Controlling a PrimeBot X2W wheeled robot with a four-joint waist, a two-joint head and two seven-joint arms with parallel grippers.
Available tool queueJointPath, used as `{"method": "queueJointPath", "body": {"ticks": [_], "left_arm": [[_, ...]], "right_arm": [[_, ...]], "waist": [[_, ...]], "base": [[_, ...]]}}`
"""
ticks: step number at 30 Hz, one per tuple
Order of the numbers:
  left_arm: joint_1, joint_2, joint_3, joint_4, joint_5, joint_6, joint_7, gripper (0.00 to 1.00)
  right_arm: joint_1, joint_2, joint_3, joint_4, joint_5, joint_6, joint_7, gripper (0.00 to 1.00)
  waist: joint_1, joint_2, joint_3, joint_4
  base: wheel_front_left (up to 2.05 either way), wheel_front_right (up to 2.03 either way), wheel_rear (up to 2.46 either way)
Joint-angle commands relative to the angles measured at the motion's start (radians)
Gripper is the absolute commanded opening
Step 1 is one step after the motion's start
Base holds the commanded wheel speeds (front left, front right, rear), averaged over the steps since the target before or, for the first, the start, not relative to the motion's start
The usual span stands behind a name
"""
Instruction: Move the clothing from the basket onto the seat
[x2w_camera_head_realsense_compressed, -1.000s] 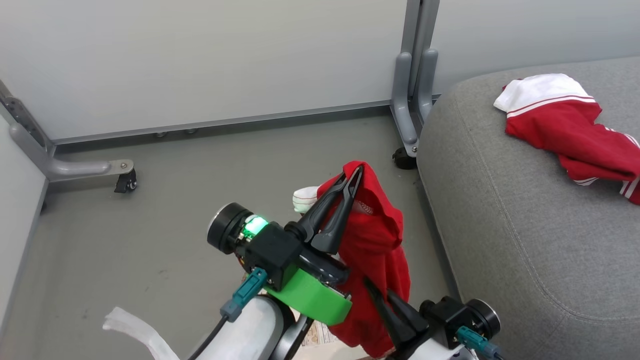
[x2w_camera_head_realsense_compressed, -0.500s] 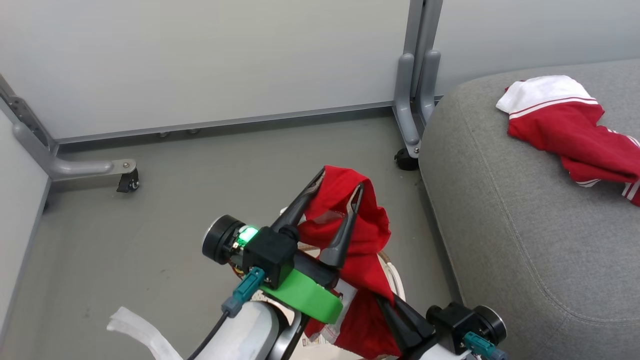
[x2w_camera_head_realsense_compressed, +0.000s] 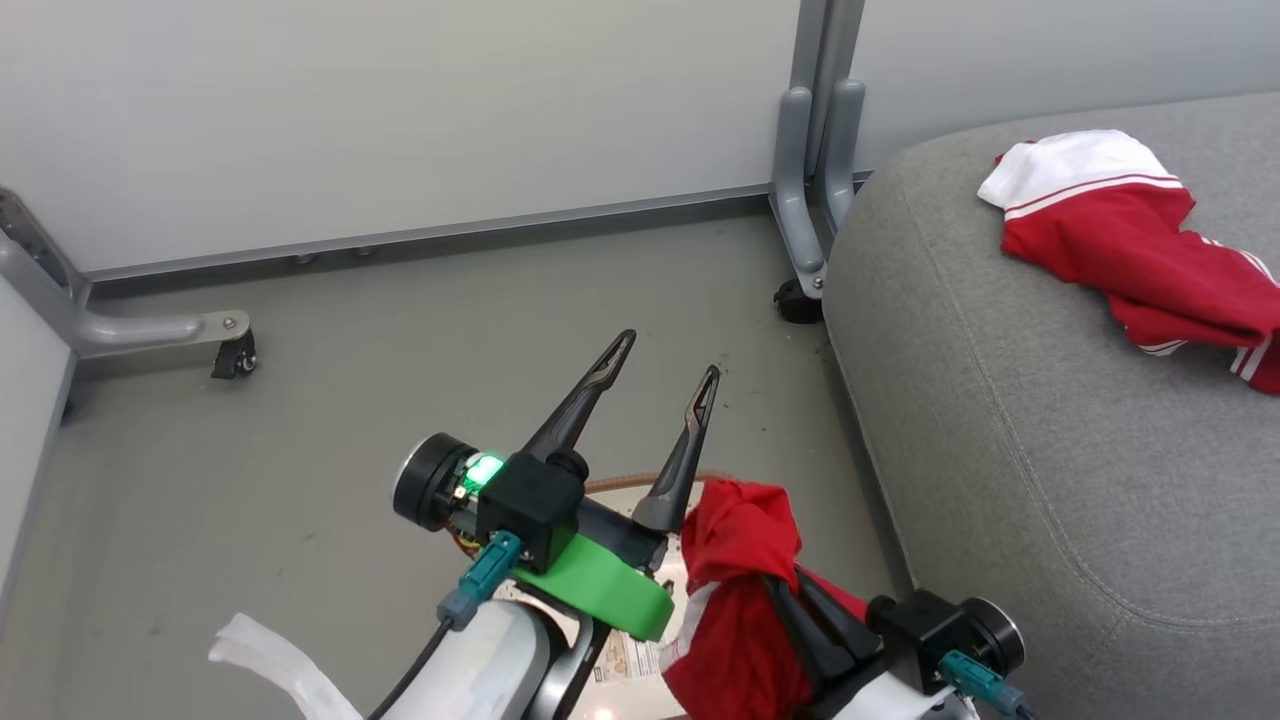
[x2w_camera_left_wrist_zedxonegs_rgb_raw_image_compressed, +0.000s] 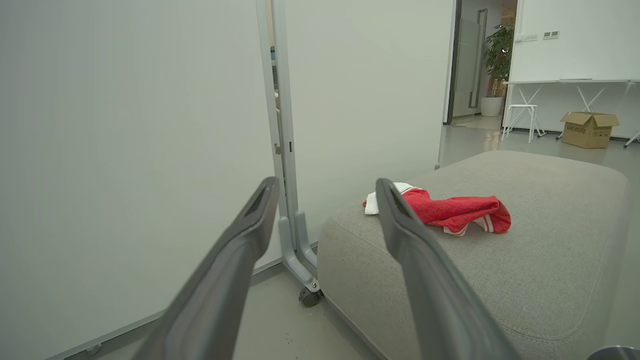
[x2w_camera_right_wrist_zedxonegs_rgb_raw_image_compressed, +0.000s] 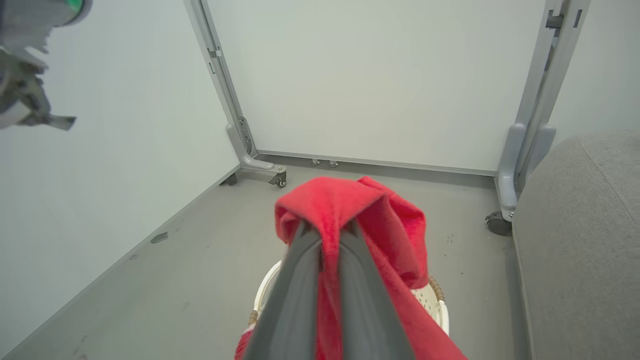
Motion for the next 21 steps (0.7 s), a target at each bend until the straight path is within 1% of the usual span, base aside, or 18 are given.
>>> {"method": "queueJointPath", "body": {"ticks": [1, 6, 7, 12, 14, 17, 21], "left_arm": [[0.005, 0.010, 0.009, 0.005, -0.013, 0.007, -0.005, 1.00], [0.018, 0.024, 0.025, 0.035, -0.014, 0.009, -0.019, 1.00], [0.018, 0.028, 0.026, 0.042, -0.012, 0.003, -0.022, 1.00], [0.006, 0.058, 0.017, 0.072, 0.006, -0.056, -0.039, 1.00], [0.007, 0.065, 0.026, 0.081, 0.015, -0.069, -0.044, 1.00], [0.019, 0.070, 0.056, 0.072, 0.040, -0.072, -0.044, 1.00], [0.057, 0.072, 0.102, 0.062, 0.072, -0.089, -0.044, 1.00]], "right_arm": [[-0.010, -0.003, -0.006, -0.008, -0.007, -0.001, -0.003, 0.00], [-0.032, -0.009, -0.031, -0.028, -0.017, -0.001, -0.003, 0.00], [-0.035, -0.010, -0.038, -0.032, -0.019, -0.001, -0.003, 0.00], [-0.048, -0.006, -0.086, -0.067, -0.027, -0.001, -0.003, 0.00], [-0.053, -0.002, -0.102, -0.080, -0.034, -0.001, -0.003, 0.00], [-0.054, 0.003, -0.125, -0.098, -0.040, -0.001, -0.003, 0.00], [-0.055, 0.013, -0.157, -0.121, -0.044, -0.001, -0.003, 0.00]], "waist": [[0.0000, 0.0000, 0.010, -0.017], [0.0000, 0.0000, 0.041, -0.068], [0.0000, 0.0000, 0.049, -0.079], [0.0000, 0.0000, 0.100, -0.149], [0.0000, 0.0000, 0.121, -0.180], [0.0000, 0.0000, 0.153, -0.227], [0.0000, 0.0000, 0.193, -0.297]], "base": [[0.00, 0.00, 0.00], [0.00, 0.00, 0.00], [0.00, 0.00, 0.00], [0.00, 0.00, 0.00], [0.00, 0.00, 0.00], [0.00, 0.00, 0.00], [0.00, 0.00, 0.00]]}}
